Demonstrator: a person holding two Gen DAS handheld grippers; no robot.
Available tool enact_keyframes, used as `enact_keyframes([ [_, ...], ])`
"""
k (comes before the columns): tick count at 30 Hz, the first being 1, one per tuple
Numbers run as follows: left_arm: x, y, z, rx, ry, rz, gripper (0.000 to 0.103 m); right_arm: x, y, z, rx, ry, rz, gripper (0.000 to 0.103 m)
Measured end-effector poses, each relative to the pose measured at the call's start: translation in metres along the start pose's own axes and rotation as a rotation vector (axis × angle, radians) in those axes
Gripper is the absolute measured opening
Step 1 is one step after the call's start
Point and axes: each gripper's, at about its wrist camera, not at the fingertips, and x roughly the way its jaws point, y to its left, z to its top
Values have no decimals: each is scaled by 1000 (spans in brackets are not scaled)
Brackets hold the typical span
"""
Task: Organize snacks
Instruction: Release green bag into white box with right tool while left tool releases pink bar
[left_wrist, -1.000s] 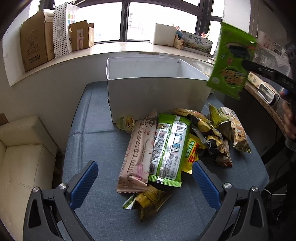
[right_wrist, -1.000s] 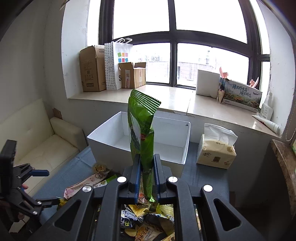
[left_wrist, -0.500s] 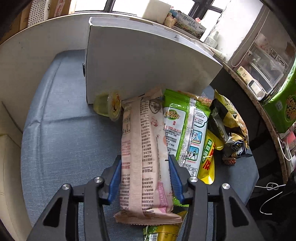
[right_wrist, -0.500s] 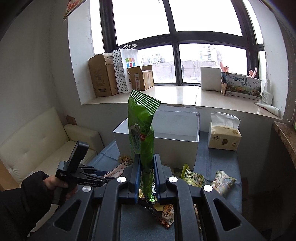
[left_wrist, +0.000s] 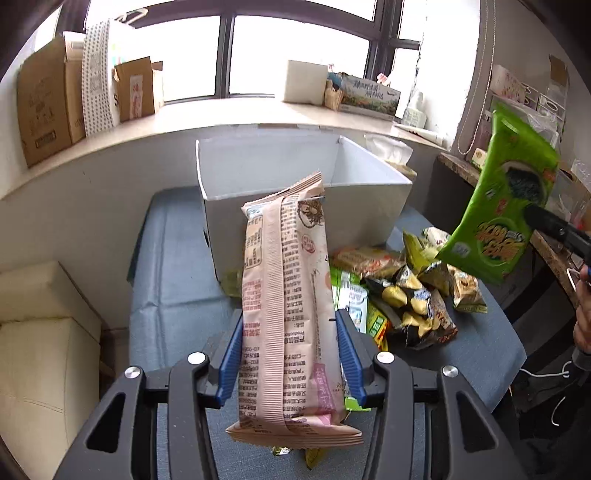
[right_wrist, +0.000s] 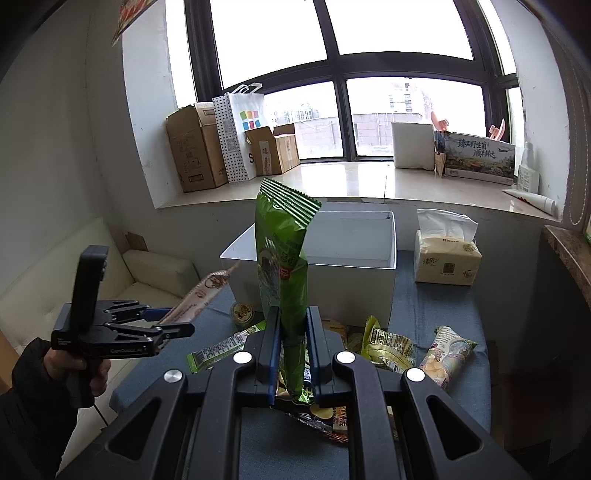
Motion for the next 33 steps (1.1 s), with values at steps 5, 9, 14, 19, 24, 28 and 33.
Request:
enact_keyframes([
  [5, -11, -6, 56, 8, -82, 18, 52, 23, -17, 34, 46, -2, 4, 14],
  [9, 7, 0, 110, -23, -118, 47, 52, 57, -35, 79, 75, 14, 15, 14],
  [14, 65, 11, 164, -69, -88, 101, 52, 132, -65, 123, 102, 159, -6, 14],
  [19, 131, 21, 173, -84, 29, 135, 54, 197, -98, 125, 161, 308, -102, 19],
  [24, 147, 20, 162, -51, 50, 188, 103, 207, -110, 114, 208, 314, -113, 103],
  [28, 134, 19, 161, -52, 30, 184, 103, 187, -114, 114, 215, 251, -110, 103],
  [33, 118, 16, 163, -49, 16, 211, 103, 168, -116, 114, 222, 226, -139, 103],
])
